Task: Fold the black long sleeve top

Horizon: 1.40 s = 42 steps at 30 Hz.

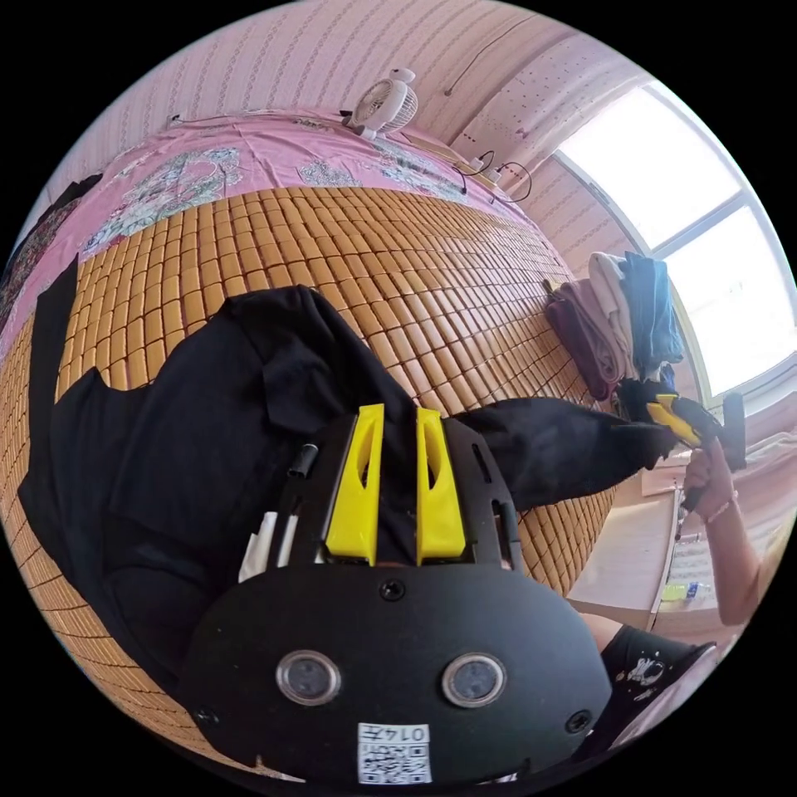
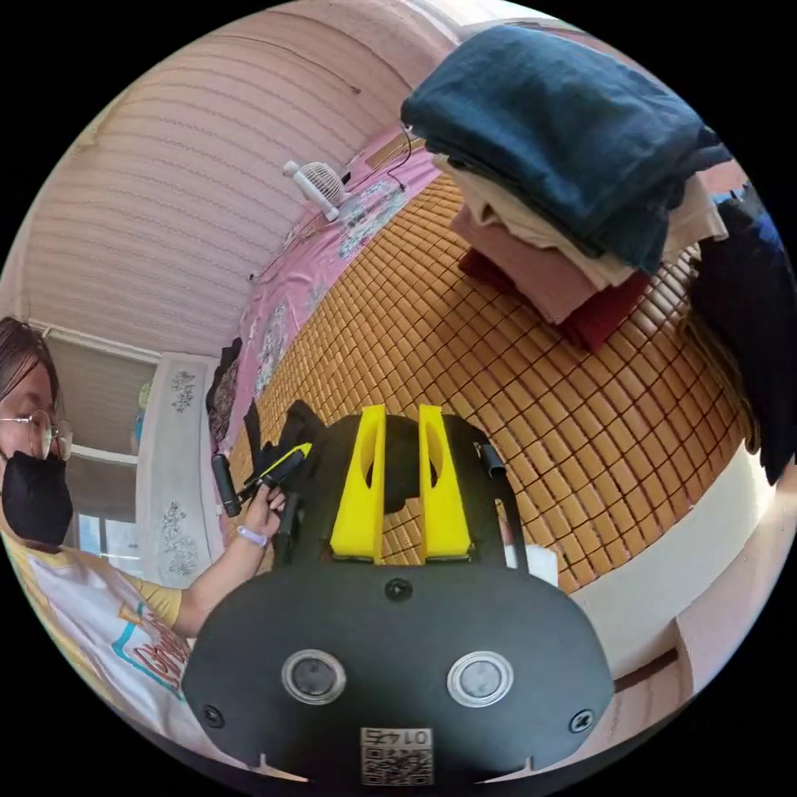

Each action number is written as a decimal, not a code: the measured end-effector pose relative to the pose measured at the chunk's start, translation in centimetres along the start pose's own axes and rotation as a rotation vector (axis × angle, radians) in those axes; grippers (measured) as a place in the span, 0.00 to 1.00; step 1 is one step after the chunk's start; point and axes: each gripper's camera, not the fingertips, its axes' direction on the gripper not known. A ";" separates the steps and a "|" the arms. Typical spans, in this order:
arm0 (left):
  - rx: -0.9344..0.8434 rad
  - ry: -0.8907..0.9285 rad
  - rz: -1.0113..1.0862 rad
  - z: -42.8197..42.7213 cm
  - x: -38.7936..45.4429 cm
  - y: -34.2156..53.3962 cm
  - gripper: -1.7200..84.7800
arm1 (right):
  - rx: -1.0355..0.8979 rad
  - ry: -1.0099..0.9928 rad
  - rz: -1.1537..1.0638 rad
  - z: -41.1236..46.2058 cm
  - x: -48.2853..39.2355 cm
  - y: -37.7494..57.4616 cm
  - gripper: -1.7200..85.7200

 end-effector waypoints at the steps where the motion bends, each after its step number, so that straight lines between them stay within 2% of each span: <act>1: -0.004 -0.002 0.026 -0.1 0.4 -0.3 0.10 | 0.013 0.027 0.014 -0.1 0.5 -0.1 0.12; 7: 0.005 -0.073 0.101 0.1 1.1 -2.0 0.10 | -0.117 0.144 0.085 3.5 4.4 0.9 0.15; 13: -0.052 -0.154 0.119 4.2 0.6 -5.0 0.11 | -0.144 0.214 -0.039 8.6 0.9 2.1 0.16; 15: -0.129 -0.175 0.092 6.4 0.1 -5.4 0.10 | -0.154 0.304 -0.144 11.2 -1.2 2.1 0.12; 18: -0.104 -0.160 0.085 6.7 0.2 -5.4 0.10 | -0.170 0.477 -0.197 12.4 -2.4 2.1 0.04; 19: -0.102 -0.146 0.086 6.6 0.3 -5.5 0.10 | -0.183 0.477 -0.190 12.2 -2.4 2.0 0.03; 22: -0.062 -0.117 0.098 5.7 1.0 -5.5 0.10 | -0.041 0.295 -0.176 7.0 -1.6 2.3 0.03; 25: -0.019 -0.089 0.092 4.4 1.4 -5.5 0.10 | 0.043 0.213 -0.063 1.8 1.9 3.1 0.03; 31: -0.029 -0.104 0.092 3.5 1.6 -5.4 0.10 | -0.124 0.335 0.112 1.6 8.1 6.7 0.08; 34: -0.067 -0.113 0.095 4.2 1.8 -5.6 0.10 | -0.112 0.365 0.060 3.3 7.2 5.9 0.09; 38: -0.151 -0.151 0.098 6.0 2.3 -5.4 0.08 | -0.126 0.361 -0.119 8.6 4.3 3.7 0.09; 42: -0.126 -0.216 0.134 5.5 3.5 -5.1 0.02 | -0.246 0.562 -0.223 14.3 3.5 3.4 0.05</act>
